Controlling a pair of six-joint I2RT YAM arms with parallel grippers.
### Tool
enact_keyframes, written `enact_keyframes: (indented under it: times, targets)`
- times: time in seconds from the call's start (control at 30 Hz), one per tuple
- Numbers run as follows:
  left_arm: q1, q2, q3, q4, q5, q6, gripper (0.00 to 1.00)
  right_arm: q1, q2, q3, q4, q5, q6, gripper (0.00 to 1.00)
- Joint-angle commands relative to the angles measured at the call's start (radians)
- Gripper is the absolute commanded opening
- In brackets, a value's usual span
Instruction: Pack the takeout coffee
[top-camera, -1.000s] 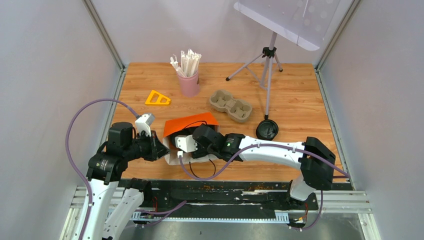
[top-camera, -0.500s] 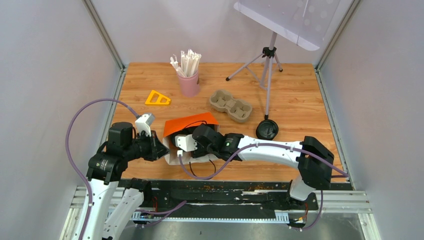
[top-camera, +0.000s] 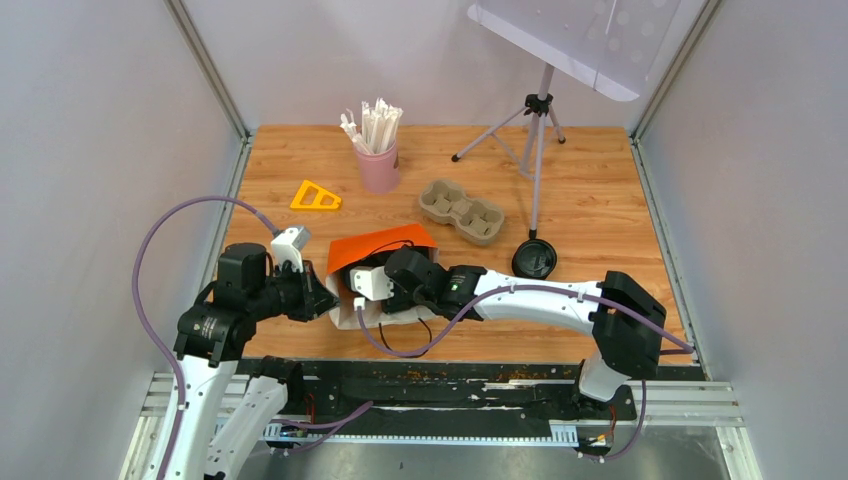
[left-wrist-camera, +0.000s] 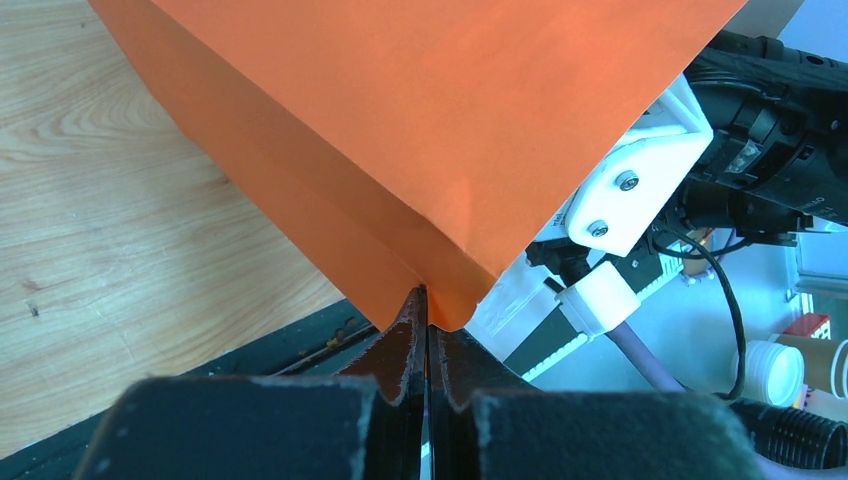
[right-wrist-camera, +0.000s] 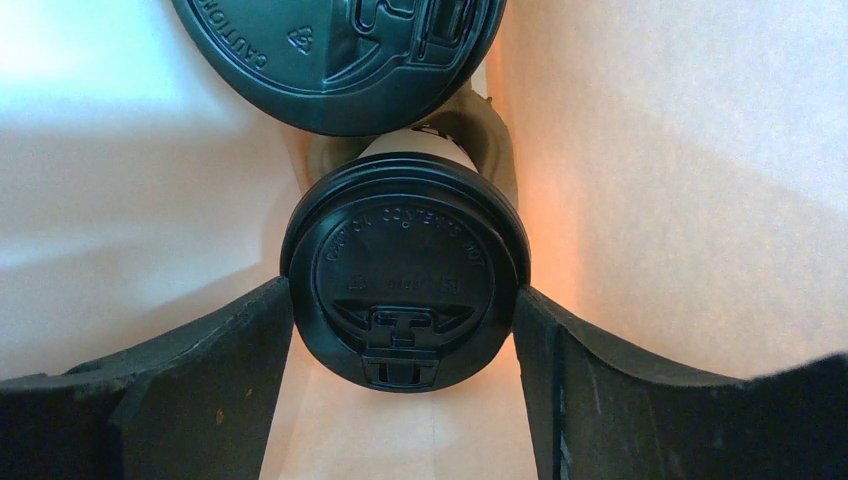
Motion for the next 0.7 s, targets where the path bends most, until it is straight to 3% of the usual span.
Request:
enact_keyframes:
  times: [0.0, 0.67]
  targets:
    - [0.000, 0.008, 0.008, 0.011, 0.011, 0.020, 0.02, -0.017, 0.018, -0.025, 0.009, -0.014, 0.030, 0.68]
    - [0.000, 0.006, 0.012, 0.010, 0.010, 0.017, 0.02, -0.019, 0.014, -0.030, 0.013, -0.010, 0.045, 0.68]
